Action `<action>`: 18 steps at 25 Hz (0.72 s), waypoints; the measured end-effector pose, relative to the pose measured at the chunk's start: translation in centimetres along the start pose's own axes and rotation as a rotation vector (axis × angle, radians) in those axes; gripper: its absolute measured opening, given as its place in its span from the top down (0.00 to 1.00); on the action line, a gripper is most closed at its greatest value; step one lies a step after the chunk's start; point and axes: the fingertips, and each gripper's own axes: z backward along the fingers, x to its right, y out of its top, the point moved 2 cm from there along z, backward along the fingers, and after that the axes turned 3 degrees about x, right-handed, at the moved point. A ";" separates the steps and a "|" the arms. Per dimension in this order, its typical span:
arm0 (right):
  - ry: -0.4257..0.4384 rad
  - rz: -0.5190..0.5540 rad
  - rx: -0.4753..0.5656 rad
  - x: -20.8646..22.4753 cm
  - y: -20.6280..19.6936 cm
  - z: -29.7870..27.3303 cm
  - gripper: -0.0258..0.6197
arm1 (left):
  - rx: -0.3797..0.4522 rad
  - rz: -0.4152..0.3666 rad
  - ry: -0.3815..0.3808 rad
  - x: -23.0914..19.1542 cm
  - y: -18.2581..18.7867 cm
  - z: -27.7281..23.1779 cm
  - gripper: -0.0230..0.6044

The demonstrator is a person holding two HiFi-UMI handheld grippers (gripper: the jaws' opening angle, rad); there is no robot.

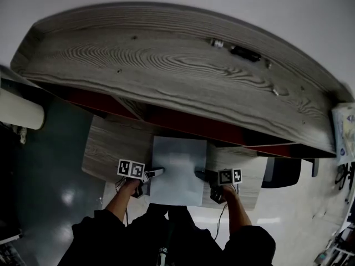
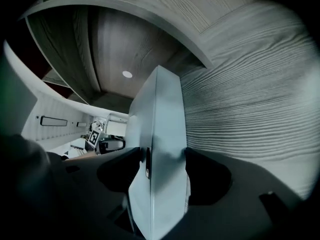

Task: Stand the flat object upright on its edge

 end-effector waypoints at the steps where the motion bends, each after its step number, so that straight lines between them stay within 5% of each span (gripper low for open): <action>1: -0.012 0.004 -0.007 0.2 0.0 -0.1 0.56 | -0.005 0.001 -0.003 0.0 0.0 0.0 0.42; 18: -0.048 0.034 0.026 -1.3 -0.1 0.6 0.57 | 0.013 -0.109 -0.003 1.7 1.4 1.2 0.43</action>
